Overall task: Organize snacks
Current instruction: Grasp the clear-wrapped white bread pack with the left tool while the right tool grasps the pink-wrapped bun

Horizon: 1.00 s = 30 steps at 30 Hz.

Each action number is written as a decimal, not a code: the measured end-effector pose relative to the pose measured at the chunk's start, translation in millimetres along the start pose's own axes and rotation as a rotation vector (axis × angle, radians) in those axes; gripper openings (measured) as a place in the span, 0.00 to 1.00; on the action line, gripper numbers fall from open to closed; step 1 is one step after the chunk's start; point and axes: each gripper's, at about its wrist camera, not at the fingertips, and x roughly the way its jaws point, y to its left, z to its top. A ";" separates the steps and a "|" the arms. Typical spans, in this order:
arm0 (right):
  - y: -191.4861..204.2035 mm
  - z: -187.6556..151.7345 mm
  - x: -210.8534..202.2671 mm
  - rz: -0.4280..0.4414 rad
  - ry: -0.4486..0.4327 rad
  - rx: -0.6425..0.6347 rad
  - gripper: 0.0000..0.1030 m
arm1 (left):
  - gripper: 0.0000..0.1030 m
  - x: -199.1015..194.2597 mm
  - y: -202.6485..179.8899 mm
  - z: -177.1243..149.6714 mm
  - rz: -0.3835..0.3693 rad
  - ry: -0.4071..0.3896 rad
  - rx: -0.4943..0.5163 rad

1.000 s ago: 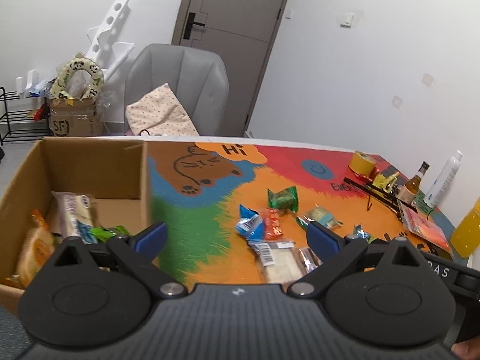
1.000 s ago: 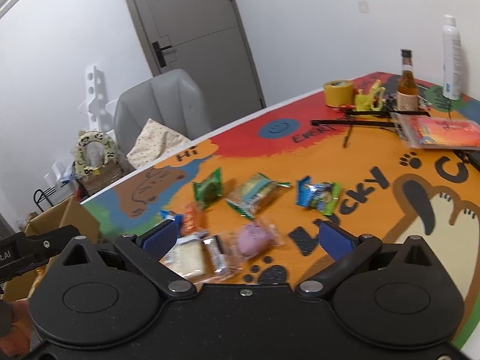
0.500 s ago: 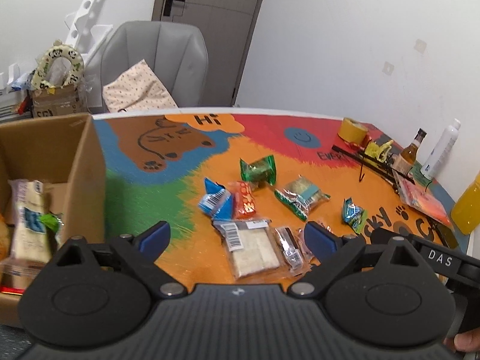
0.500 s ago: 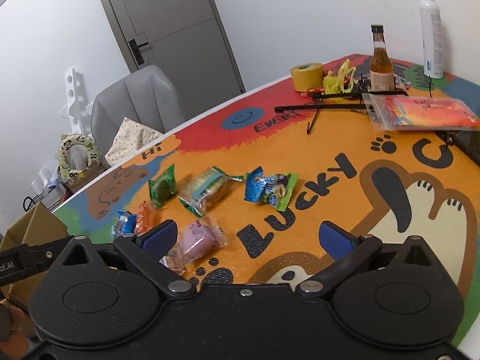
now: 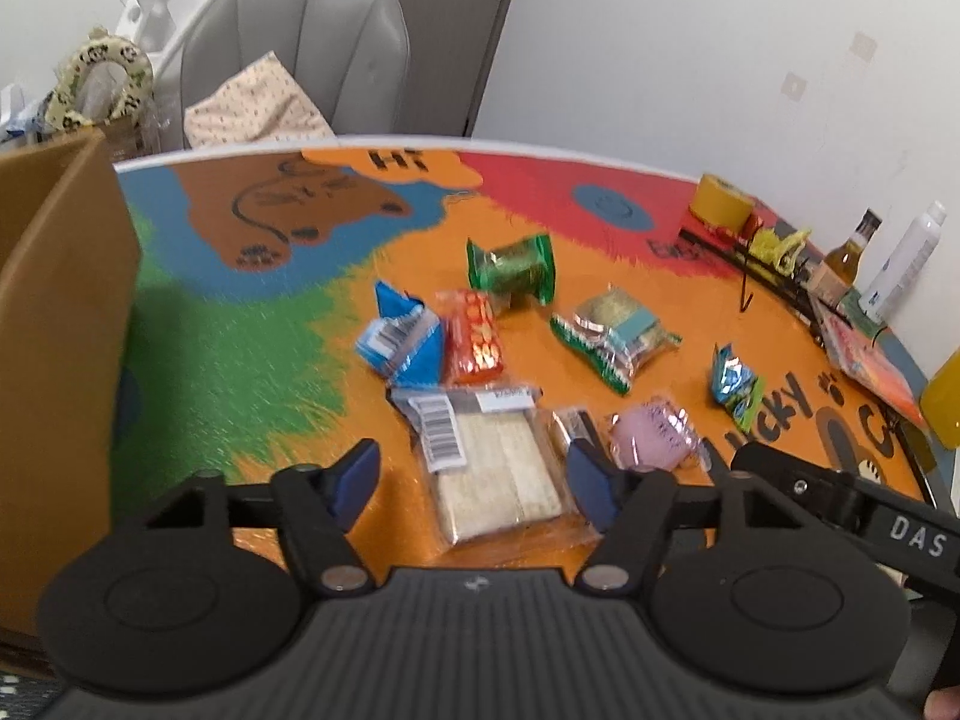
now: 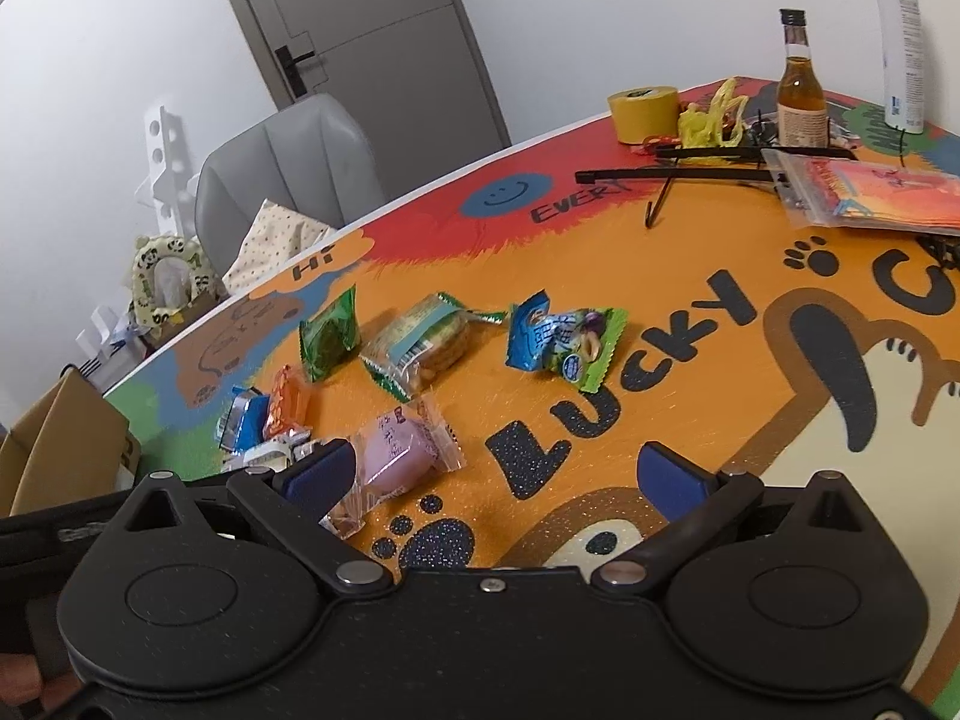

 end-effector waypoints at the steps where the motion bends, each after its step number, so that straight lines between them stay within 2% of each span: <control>1: 0.0 -0.4 1.4 0.001 0.004 -0.001 0.99 | 0.59 3.3 0.5 -0.9 -0.004 0.007 -0.003; 3: -0.8 -1.4 4.4 0.004 0.011 0.000 0.97 | 0.53 7.3 2.0 -3.1 -0.018 0.011 -0.011; 4: -1.3 -1.6 5.9 0.007 0.016 0.002 0.96 | 0.47 8.1 2.8 -3.5 -0.027 0.009 -0.013; 8: -0.4 -3.1 11.1 0.015 0.028 0.003 0.94 | 0.37 6.1 5.9 -3.3 -0.039 -0.009 -0.017; 14: 5.6 -4.0 16.3 0.039 0.038 -0.006 0.91 | 0.29 -1.0 13.2 -1.1 -0.044 -0.022 -0.024; 24: 25.6 -3.3 32.7 0.056 0.050 -0.048 0.89 | 0.25 -9.0 27.3 -1.1 -0.036 -0.017 -0.020; 29: 34.2 -1.4 40.9 -0.002 0.031 -0.105 0.77 | 0.26 -12.4 30.7 0.9 -0.016 -0.011 -0.010; 30: 34.5 -1.4 40.7 -0.010 0.027 -0.115 0.73 | 0.29 -13.6 30.6 1.9 -0.001 -0.015 -0.015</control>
